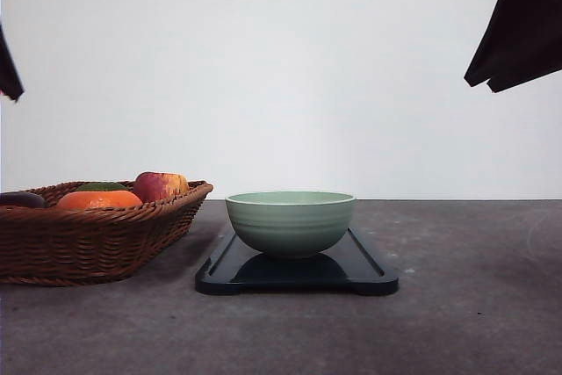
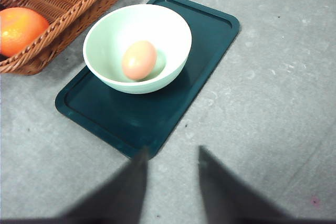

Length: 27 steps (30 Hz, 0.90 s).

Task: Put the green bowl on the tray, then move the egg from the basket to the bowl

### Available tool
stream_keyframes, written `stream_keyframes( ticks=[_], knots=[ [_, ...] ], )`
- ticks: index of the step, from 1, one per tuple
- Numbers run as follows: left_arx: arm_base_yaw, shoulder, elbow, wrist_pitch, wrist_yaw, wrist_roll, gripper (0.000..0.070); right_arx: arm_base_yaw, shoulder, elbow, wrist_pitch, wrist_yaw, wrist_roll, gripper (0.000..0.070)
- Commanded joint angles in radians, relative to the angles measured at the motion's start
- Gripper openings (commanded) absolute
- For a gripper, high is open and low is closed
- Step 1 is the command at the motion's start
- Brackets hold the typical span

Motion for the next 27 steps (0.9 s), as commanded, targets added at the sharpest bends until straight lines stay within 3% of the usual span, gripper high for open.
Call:
stream_keyframes(
  ticks=[1, 18, 21, 24, 27],
  knots=[
    [-0.004, 0.005, 0.006, 0.008, 0.003, -0.007, 0.0013, 0.007, 0.007, 0.005, 0.007, -0.011, -0.003, 0.0015],
    [-0.004, -0.001, 0.006, -0.005, 0.003, -0.007, 0.0, 0.007, 0.006, 0.005, 0.045, -0.044, -0.003, 0.0015],
    [0.019, -0.019, 0.003, -0.003, 0.001, 0.029, 0.0, 0.007, 0.006, 0.005, 0.045, -0.044, -0.003, 0.0015],
    [0.087, -0.07, -0.045, 0.069, 0.001, 0.046, 0.0, 0.007, 0.006, 0.005, 0.045, -0.044, -0.004, 0.0015],
    [0.176, -0.16, -0.149, 0.227, 0.001, 0.034, 0.0, 0.007, 0.006, 0.005, 0.045, -0.044, -0.004, 0.0015]
  ],
)
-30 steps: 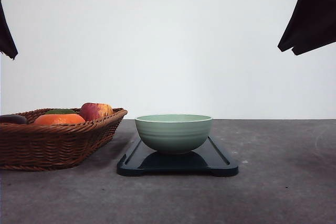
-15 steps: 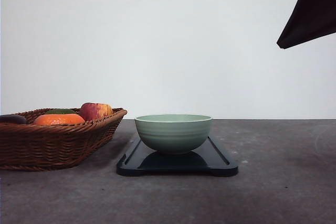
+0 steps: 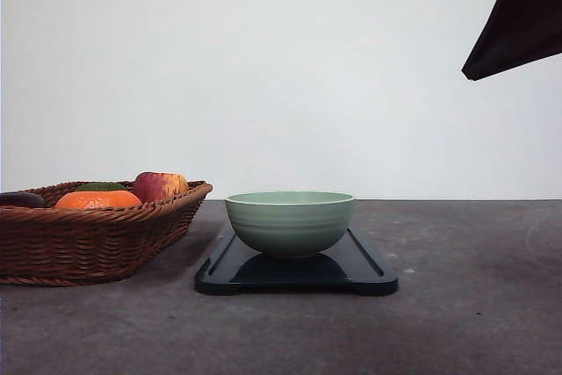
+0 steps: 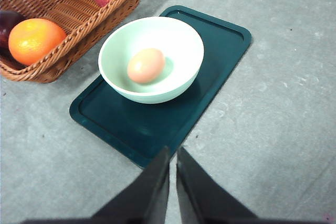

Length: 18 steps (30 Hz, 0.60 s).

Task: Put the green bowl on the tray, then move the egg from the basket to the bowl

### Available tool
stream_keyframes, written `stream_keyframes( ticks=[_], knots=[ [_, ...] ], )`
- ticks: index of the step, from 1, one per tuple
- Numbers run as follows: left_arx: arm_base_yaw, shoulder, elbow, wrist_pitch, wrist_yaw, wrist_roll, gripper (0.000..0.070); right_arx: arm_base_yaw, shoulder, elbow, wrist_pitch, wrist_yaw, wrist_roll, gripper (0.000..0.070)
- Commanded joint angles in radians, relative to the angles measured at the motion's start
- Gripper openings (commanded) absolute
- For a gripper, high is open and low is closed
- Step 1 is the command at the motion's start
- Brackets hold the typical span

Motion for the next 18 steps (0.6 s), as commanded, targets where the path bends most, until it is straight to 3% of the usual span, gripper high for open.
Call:
stream_keyframes(
  ticks=[1, 7, 18],
  knots=[
    [0.044, -0.052, -0.064, 0.112, -0.001, 0.001, 0.0, 0.007, 0.006, 0.005, 0.012, 0.0, -0.004, 0.0015],
    [0.159, -0.305, -0.303, 0.346, -0.002, -0.002, 0.0, 0.007, 0.006, 0.005, 0.012, 0.0, -0.004, 0.0015],
    [0.175, -0.597, -0.533, 0.339, -0.002, -0.001, 0.0, 0.007, 0.006, 0.005, 0.012, 0.0, -0.004, 0.0015]
  ],
)
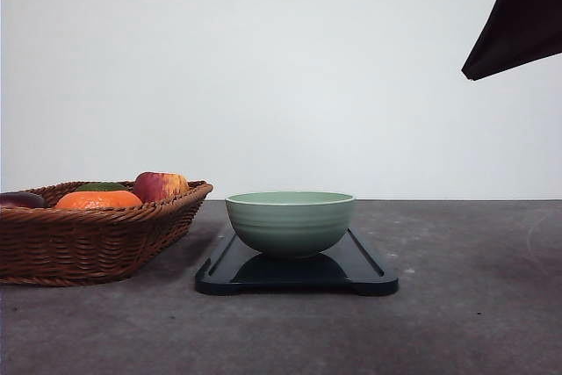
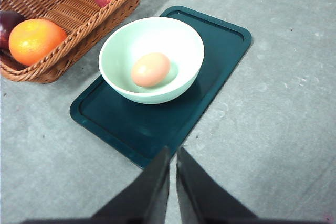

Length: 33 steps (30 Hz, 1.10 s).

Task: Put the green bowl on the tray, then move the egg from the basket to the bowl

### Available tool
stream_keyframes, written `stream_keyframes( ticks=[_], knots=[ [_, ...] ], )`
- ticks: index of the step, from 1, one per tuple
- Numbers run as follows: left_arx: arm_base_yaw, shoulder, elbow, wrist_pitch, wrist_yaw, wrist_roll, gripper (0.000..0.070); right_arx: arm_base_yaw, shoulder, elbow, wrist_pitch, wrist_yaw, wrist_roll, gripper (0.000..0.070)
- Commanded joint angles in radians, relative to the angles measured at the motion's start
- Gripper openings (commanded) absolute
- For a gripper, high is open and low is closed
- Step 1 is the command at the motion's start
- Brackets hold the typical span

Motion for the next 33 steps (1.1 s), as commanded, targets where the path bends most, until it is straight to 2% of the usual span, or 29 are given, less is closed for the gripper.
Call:
stream_keyframes(
  ticks=[1, 5, 30, 32, 33],
  knots=[
    [0.002, -0.021, -0.02, 0.014, 0.0, 0.002, 0.0, 0.007, 0.006, 0.005, 0.011, 0.0, -0.004, 0.0015],
    [0.003, -0.06, -0.054, -0.001, -0.002, 0.005, 0.0, 0.007, 0.006, 0.005, 0.011, 0.0, -0.004, 0.0015],
    [0.003, -0.059, -0.053, -0.007, -0.005, 0.005, 0.0, 0.007, 0.006, 0.005, 0.011, 0.0, -0.004, 0.0015],
    [0.003, -0.059, -0.053, -0.007, -0.005, 0.005, 0.0, 0.007, 0.006, 0.005, 0.013, 0.002, -0.015, 0.0015],
    [0.003, -0.059, -0.053, -0.007, -0.004, 0.005, 0.0, 0.005, 0.006, 0.005, 0.02, 0.019, -0.071, 0.0015]
  ],
)
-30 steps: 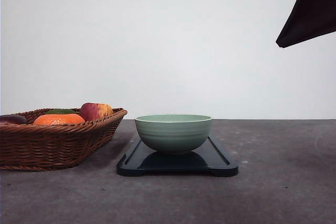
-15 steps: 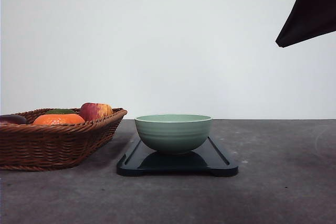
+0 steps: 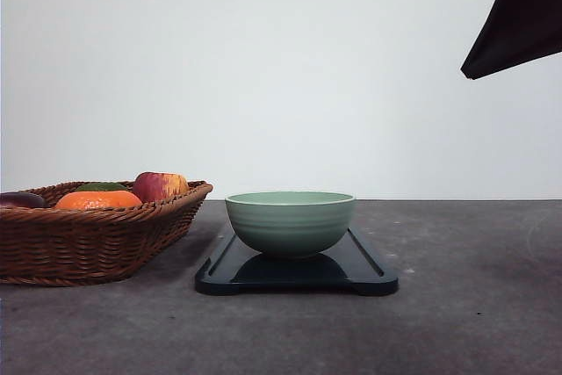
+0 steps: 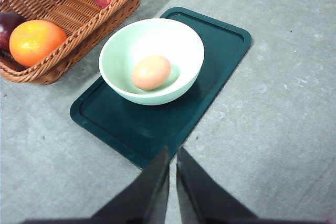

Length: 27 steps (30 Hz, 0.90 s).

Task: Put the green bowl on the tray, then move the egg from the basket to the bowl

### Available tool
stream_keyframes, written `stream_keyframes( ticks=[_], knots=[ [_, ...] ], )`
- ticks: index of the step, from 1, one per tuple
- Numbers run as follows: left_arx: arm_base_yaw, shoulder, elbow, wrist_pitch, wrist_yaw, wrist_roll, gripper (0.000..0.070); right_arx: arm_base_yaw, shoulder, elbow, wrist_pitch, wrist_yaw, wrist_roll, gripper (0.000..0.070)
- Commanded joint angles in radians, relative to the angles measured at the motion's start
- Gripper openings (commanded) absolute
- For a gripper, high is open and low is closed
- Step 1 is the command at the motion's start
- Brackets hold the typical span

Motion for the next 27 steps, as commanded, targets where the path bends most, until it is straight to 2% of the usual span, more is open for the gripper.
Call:
stream_keyframes(
  ticks=[1, 3, 6, 15, 20, 27],
  knots=[
    [0.003, -0.001, -0.019, 0.013, -0.002, 0.005, 0.0, 0.0, 0.0, 0.004, 0.016, 0.023, -0.088, 0.0015],
    [0.003, -0.001, -0.019, 0.013, -0.003, 0.005, 0.0, -0.018, -0.027, -0.008, 0.028, 0.036, -0.11, 0.0015],
    [0.003, -0.001, -0.019, 0.013, -0.003, 0.005, 0.0, -0.071, -0.103, -0.072, 0.09, 0.034, -0.099, 0.0015],
    [0.003, -0.001, -0.019, 0.013, -0.003, 0.005, 0.0, -0.284, -0.394, -0.379, 0.336, 0.036, -0.084, 0.0015],
    [0.003, -0.001, -0.019, 0.013, -0.003, 0.005, 0.0, -0.35, -0.554, -0.488, 0.342, 0.066, -0.074, 0.0015],
    [0.003, -0.001, -0.019, 0.013, -0.003, 0.005, 0.0, -0.393, -0.74, -0.58, 0.329, 0.098, -0.06, 0.0015]
  ],
)
